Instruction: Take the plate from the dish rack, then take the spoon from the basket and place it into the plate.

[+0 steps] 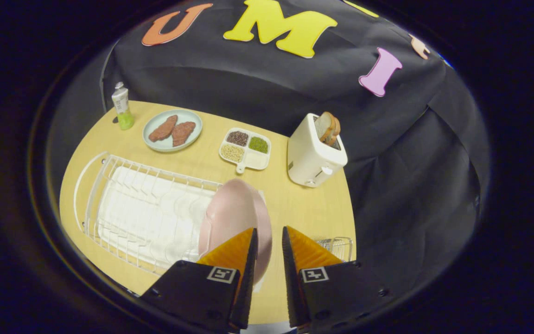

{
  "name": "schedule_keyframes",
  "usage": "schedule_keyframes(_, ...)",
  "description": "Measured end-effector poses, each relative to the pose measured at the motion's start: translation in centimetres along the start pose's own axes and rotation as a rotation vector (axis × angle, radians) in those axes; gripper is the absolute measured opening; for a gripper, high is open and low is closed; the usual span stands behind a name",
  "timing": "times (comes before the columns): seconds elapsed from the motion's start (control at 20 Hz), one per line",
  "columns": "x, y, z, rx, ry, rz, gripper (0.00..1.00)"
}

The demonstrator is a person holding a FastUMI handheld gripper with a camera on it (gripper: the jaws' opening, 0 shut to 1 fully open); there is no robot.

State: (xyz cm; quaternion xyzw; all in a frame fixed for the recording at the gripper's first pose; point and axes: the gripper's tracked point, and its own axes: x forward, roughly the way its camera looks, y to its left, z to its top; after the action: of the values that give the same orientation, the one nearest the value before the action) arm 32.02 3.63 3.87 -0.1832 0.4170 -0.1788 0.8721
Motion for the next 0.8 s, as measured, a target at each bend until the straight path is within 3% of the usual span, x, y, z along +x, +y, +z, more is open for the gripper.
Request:
schedule_keyframes(0.15,1.3,0.1,0.4,-0.002,0.054,-0.023,0.33)
schedule_keyframes(0.3,1.1,0.3,0.5,-0.040,0.103,-0.060,0.21)
schedule_keyframes(0.5,-0.3,1.9,0.6,-0.090,0.094,-0.072,0.19)
schedule_keyframes(0.65,-0.8,1.6,0.5,-0.103,0.086,-0.148,0.18)
schedule_keyframes(0.8,-1.1,0.8,0.9,-0.069,0.054,-0.244,0.10)
